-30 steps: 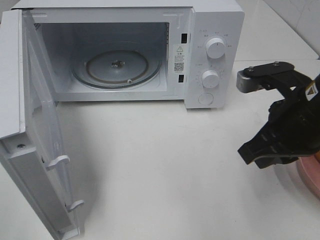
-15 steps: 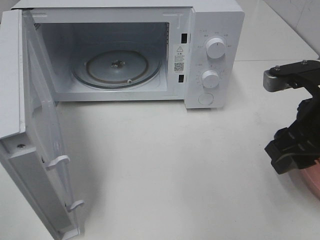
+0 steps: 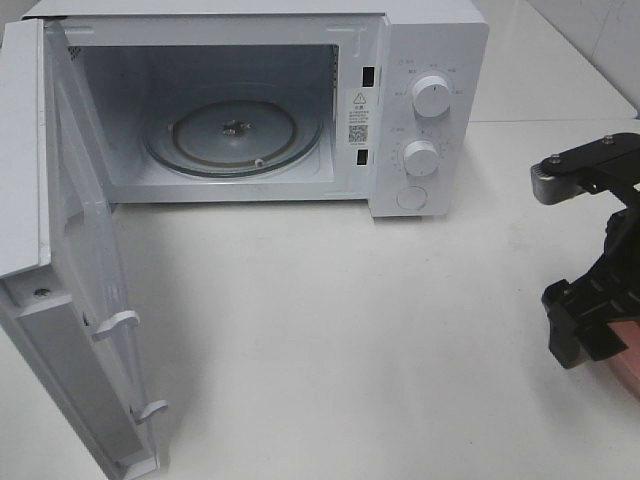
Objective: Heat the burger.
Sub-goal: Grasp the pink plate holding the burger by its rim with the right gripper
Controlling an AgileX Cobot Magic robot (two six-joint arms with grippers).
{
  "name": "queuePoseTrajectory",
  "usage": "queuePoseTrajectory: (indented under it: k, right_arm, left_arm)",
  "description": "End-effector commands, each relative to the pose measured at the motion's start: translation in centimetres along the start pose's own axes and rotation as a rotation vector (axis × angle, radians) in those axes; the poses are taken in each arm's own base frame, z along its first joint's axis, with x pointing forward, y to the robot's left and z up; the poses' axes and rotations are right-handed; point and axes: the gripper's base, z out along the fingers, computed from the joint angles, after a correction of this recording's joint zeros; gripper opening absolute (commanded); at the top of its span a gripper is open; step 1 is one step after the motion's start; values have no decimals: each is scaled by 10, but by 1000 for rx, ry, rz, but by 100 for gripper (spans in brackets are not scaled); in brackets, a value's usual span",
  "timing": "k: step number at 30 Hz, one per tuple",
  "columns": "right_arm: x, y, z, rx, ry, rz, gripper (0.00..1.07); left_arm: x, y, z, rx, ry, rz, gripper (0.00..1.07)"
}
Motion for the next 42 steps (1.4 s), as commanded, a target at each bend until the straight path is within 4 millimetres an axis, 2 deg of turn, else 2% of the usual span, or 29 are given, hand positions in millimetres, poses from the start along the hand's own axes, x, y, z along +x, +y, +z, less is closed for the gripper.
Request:
queuePoseTrajectory:
  k: [1, 10, 15, 23, 29, 34, 42]
  right_arm:
    - [-1, -8, 11, 7, 55, 31, 100]
    - [-6, -15, 28, 3, 89, 44, 98]
    - [-8, -25, 40, -3, 103, 90, 96]
    - [-9, -34, 48, -14, 99, 140, 95]
    - [-10, -33, 55, -19, 119, 140, 94]
    - [-6, -32, 72, -29, 139, 151, 93]
    - [-1, -29, 89, -31, 141, 147, 92]
  left_arm:
    - [0, 0, -2, 1, -26, 1, 100]
    - [0, 0, -2, 1, -26, 1, 100]
    - [0, 0, -2, 1, -26, 1, 100]
    - [0, 0, -2, 1, -26, 1, 100]
    - [0, 0, -2, 1, -26, 1, 100]
    - [0, 0, -2, 1, -26, 1, 100]
    - [0, 0, -2, 1, -26, 1, 100]
